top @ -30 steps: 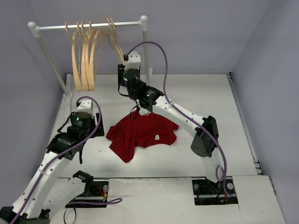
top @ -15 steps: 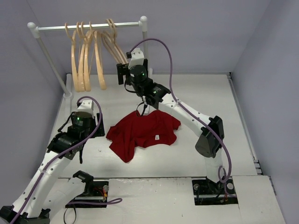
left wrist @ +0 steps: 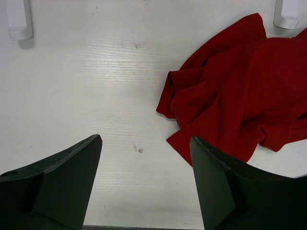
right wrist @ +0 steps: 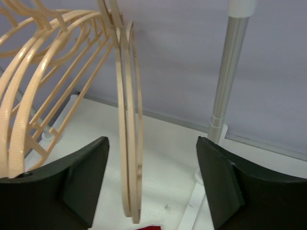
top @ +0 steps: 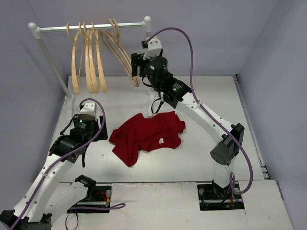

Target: Place the t-shirt on the hanger

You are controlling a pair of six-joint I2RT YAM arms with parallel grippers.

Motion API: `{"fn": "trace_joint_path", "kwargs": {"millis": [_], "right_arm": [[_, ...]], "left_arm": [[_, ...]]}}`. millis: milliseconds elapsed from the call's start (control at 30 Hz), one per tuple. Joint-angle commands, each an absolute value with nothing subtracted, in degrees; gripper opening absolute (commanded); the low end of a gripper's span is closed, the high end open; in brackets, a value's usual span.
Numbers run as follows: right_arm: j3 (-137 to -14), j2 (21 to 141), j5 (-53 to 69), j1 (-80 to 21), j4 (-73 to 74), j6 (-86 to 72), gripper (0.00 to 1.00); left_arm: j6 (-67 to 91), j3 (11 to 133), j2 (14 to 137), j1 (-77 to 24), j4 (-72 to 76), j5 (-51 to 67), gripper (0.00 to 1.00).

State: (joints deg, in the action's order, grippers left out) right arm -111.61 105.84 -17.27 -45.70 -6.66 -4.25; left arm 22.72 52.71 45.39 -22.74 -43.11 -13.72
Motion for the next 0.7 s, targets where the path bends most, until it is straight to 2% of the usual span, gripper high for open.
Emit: {"fn": "trace_joint_path", "kwargs": {"millis": [0,67,133,667], "right_arm": [[-111.1,103.0,-14.8,-44.1,-10.6,-3.5,0.66],[-110.9,103.7,-12.4,-43.9,-10.6,-3.4,0.58],[-110.8,104.2,-11.1,-43.9,-10.6,-2.7,0.57],[-110.1,105.7,-6.7,-42.9,-11.6,-4.0,0.56]], "left_arm": [[22.9,53.8,46.1,-22.2,-40.6,-13.9,0.70],[22.8,53.8,46.1,-22.2,-40.7,-13.8,0.70],[22.8,53.8,46.3,-22.2,-40.6,-13.7,0.70],[22.8,53.8,46.4,-22.2,-40.7,-13.5,0.70]]}}
